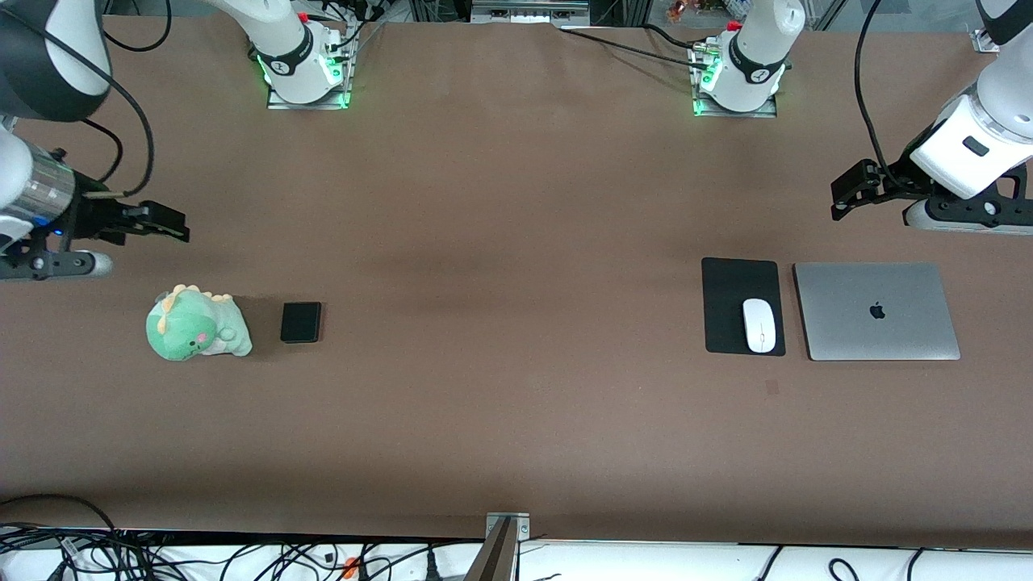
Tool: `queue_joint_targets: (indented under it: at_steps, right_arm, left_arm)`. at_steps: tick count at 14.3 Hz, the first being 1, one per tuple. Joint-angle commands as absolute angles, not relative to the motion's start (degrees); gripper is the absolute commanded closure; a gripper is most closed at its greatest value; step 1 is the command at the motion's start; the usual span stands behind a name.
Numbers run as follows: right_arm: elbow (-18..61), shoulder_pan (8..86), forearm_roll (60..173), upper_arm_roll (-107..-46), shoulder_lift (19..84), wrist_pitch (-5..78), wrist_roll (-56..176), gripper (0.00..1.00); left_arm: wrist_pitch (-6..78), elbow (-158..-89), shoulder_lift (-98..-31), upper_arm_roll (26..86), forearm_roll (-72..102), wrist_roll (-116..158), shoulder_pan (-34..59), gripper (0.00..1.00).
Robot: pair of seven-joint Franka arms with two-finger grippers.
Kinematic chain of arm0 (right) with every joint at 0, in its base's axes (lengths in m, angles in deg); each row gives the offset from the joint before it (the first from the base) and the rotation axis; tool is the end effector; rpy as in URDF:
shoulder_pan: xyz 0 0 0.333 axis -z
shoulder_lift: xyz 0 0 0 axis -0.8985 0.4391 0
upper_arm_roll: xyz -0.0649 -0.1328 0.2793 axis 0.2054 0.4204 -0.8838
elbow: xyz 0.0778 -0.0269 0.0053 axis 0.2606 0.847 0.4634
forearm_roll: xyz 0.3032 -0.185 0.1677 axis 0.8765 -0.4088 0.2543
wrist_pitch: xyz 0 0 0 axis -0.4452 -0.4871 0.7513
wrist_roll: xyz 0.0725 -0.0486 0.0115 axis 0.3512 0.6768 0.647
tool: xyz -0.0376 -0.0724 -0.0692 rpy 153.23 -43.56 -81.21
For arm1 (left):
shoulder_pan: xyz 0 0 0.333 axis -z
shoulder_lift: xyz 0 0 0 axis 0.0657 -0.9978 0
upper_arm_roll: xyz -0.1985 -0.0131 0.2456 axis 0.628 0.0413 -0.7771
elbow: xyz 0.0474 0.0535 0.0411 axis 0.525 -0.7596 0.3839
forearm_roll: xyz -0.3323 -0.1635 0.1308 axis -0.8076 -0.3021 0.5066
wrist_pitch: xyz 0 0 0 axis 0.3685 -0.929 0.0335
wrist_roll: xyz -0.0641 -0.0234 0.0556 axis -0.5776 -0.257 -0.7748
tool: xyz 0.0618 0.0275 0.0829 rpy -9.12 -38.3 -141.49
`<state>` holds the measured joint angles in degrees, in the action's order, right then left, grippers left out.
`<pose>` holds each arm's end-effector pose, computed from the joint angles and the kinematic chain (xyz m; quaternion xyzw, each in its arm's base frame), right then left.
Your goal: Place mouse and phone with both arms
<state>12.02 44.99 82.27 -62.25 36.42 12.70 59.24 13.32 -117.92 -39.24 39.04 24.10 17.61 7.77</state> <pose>0.5937 0.0088 0.5497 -0.9981 -0.0296 0.0533 0.0005 0.5590 -0.0536 0.5971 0.9998 -0.0194 0.0041 0.0014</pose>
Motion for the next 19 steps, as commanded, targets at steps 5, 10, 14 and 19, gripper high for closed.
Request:
queue_joint_targets:
  at_steps: [5, 10, 14, 19]
  right_arm:
    - [11.3, 58.4, 77.7, -76.1, 32.5, 10.3, 59.7, 0.00]
    - [9.0, 57.9, 77.8, -75.8, 33.6, 10.9, 59.3, 0.00]
    - [8.2, 57.8, 77.8, -76.0, 33.7, 11.2, 59.0, 0.00]
    - [7.9, 57.7, 77.8, -76.0, 34.2, 12.1, 59.0, 0.00]
  left_arm:
    - [12.6, -117.2, -39.4, 39.0, 23.9, 17.5, 7.4, 0.00]
    - [12.6, -117.2, -39.4, 39.0, 23.9, 17.4, 7.2, 0.00]
    - [12.7, -117.2, -39.4, 39.0, 23.9, 17.3, 7.1, 0.00]
    - [12.7, -117.1, -39.4, 39.0, 23.9, 17.1, 6.4, 0.00]
